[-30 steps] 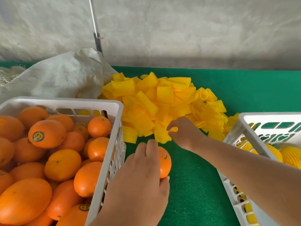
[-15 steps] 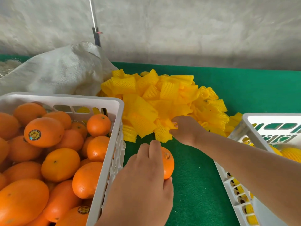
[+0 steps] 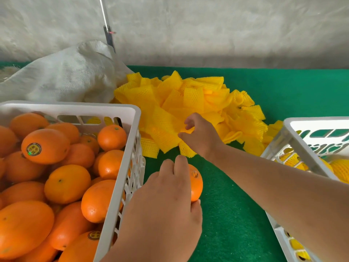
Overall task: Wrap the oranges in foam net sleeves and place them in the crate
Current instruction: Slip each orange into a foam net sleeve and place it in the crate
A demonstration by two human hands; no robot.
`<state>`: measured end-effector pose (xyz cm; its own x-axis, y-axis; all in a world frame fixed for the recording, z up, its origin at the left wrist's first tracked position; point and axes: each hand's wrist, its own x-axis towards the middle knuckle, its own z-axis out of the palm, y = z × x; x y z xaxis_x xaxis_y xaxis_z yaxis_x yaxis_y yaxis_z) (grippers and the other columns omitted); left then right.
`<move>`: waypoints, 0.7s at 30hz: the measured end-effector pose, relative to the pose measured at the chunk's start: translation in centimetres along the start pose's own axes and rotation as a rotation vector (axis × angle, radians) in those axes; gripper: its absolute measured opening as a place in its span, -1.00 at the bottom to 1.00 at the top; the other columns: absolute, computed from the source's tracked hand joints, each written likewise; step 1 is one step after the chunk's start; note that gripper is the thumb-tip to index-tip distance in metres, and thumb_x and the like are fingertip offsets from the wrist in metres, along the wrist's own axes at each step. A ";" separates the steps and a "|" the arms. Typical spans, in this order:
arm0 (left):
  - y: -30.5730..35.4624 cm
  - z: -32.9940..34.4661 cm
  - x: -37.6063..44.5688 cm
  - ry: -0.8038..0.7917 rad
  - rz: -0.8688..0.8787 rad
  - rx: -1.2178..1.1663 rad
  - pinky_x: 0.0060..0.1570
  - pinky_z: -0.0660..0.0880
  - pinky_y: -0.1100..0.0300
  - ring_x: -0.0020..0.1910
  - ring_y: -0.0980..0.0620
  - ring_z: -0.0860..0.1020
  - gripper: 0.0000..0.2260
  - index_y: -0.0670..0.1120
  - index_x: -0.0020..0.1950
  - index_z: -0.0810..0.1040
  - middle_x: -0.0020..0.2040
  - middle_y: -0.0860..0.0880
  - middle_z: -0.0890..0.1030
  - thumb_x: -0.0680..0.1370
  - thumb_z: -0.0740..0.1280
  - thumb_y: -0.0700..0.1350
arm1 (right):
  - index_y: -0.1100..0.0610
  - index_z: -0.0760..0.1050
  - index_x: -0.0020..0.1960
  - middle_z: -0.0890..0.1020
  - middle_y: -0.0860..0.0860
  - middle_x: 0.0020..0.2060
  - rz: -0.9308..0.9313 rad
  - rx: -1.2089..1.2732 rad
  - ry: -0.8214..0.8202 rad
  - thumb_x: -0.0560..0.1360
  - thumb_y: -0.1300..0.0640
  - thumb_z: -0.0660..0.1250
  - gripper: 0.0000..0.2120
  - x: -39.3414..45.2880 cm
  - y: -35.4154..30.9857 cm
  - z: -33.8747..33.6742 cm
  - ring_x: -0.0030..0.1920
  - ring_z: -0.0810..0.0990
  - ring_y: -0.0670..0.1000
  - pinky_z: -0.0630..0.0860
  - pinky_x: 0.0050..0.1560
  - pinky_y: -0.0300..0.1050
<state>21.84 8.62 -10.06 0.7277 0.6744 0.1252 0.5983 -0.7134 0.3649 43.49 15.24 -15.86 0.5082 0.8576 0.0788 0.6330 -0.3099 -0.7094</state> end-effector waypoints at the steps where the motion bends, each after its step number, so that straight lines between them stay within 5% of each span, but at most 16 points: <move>1: -0.1 0.0 0.0 0.002 0.002 0.004 -0.07 0.34 0.23 0.01 0.14 0.38 -0.36 0.22 0.38 -0.04 0.22 0.19 0.31 0.56 0.35 0.29 | 0.01 0.38 0.48 0.53 0.03 0.30 -0.019 -0.025 -0.058 0.56 -0.01 0.51 -0.44 0.2 -0.6 0.6 0.23 0.55 0.08 0.51 0.10 -0.09; 3: -0.3 0.2 0.0 0.010 0.001 0.012 -0.06 0.36 0.22 0.01 0.14 0.37 -0.35 0.21 0.40 -0.04 0.22 0.19 0.32 0.56 0.36 0.28 | -0.05 0.22 0.63 0.41 0.11 0.44 -0.042 -0.142 -0.136 0.56 -0.05 0.52 -0.24 0.7 -1.6 1.6 0.33 0.50 0.14 0.52 0.27 0.04; 7: -0.5 0.3 -0.4 0.029 0.003 0.045 -0.09 0.36 0.21 -0.02 0.12 0.36 -0.35 0.20 0.40 -0.02 0.20 0.17 0.35 0.55 0.37 0.28 | 0.03 0.51 0.48 0.44 0.16 0.40 -0.056 -0.222 -0.031 0.67 -0.01 0.38 -0.60 1.9 -2.5 2.2 0.33 0.51 0.19 0.49 0.31 0.06; 11: -0.6 0.1 -0.5 0.011 -0.024 0.059 -0.12 0.36 0.24 -0.03 0.13 0.37 -0.37 0.19 0.38 0.00 0.25 0.15 0.33 0.55 0.38 0.26 | 0.11 0.60 0.36 0.56 0.12 0.29 -0.154 -0.153 0.028 0.65 0.06 0.39 -0.69 0.6 -3.3 -0.2 0.30 0.52 0.11 0.45 0.25 -0.09; 17: 0.1 -0.7 -0.2 -0.020 -0.101 0.095 -0.35 0.26 0.39 -0.10 0.16 0.47 -0.38 0.26 0.34 0.07 0.59 0.21 -0.30 0.49 0.43 0.27 | -0.28 0.62 0.09 0.64 -0.36 0.05 -0.141 -0.122 -0.182 0.58 -0.03 0.46 -0.84 -7.0 -2.9 -9.5 0.07 0.57 -0.27 0.35 -0.14 -0.50; 21: 0.6 -0.9 -0.4 0.001 0.057 -0.038 -0.20 0.44 0.36 -0.08 0.22 0.47 -0.38 0.35 0.34 0.15 0.61 0.31 -0.13 0.42 0.42 0.37 | -0.39 0.62 0.00 0.58 -0.53 0.03 -0.017 0.024 -0.184 0.51 -0.12 0.50 -0.84 -11.9 -2.4 -13.4 0.09 0.59 -0.33 0.43 -0.02 -0.34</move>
<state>21.63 8.06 -9.10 0.7599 0.6329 0.1480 0.5425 -0.7430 0.3920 43.75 0.27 -5.73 0.3807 0.9240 -0.0367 0.6253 -0.2865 -0.7259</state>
